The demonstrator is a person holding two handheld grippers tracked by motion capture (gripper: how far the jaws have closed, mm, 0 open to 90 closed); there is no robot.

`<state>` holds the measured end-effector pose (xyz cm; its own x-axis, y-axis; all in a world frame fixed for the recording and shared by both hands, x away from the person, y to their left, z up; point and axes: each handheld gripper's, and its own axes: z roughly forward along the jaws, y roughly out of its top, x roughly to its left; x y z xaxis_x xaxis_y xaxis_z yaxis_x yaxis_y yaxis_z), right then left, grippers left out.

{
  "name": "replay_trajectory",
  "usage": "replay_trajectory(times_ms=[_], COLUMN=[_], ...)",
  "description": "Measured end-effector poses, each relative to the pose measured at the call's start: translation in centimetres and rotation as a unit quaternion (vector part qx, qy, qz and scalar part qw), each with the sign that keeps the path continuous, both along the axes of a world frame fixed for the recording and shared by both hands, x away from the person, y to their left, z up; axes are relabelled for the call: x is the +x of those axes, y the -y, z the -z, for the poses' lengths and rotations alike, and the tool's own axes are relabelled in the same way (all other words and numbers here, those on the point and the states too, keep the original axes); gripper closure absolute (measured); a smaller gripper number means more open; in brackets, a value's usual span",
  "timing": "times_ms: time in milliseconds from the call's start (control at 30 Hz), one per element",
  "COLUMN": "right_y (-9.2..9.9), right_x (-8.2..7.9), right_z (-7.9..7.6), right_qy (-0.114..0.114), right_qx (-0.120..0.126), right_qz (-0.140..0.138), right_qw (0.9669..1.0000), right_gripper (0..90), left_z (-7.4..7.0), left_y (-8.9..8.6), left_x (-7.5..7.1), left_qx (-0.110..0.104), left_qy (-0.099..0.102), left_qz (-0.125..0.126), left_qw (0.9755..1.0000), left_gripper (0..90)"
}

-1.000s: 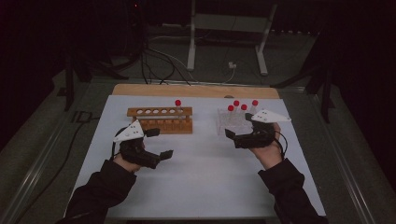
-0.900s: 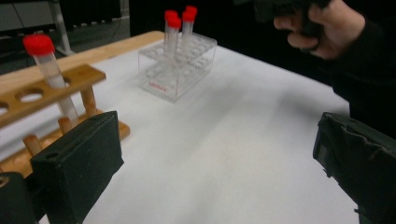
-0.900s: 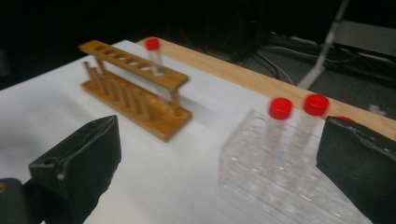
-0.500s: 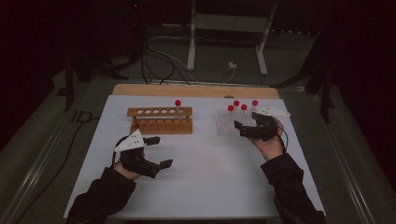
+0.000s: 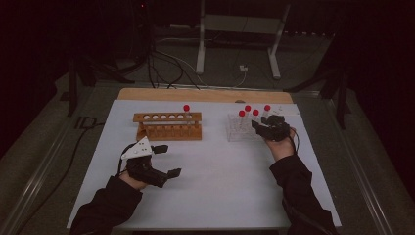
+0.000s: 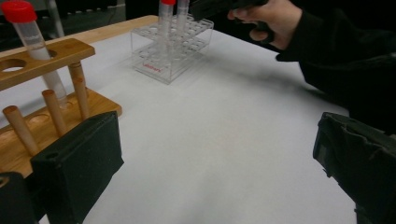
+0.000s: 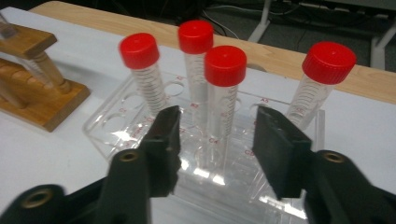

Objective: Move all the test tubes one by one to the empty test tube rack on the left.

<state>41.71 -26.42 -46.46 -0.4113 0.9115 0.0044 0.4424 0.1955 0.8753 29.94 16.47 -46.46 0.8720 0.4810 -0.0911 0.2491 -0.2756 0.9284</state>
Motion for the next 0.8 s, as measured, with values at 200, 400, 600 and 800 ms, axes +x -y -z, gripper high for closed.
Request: replay_trajectory(times_ms=[200, 400, 600, 800], right_y=[-0.1, -0.5, -0.7, -0.8], right_x=[1.0, 1.6, 2.0, 2.0], right_z=[0.4, 0.7, 1.0, 1.1], right_qy=[-0.008, -0.017, -0.021, -0.017], right_qx=[-0.001, 0.003, -0.003, -0.004], right_qz=[0.002, -0.003, 0.008, 0.013], right_qw=[1.0000, 0.9998, 0.9998, 0.9998], right_gripper=[59.9, 65.9, 73.2, 74.5], left_z=[-0.1, -0.1, -0.2, -0.1], left_y=[-0.1, -0.2, -0.2, -0.1], left_x=[0.0, 0.0, 0.0, 0.0], left_qx=[-0.003, -0.004, -0.005, -0.005], left_qy=[0.001, 0.001, 0.003, -0.001], left_qz=[-0.001, -0.001, -0.003, 0.000], left_qw=[1.0000, 1.0000, 1.0000, 1.0000], left_gripper=[2.1, 2.1, 2.1, 2.1])
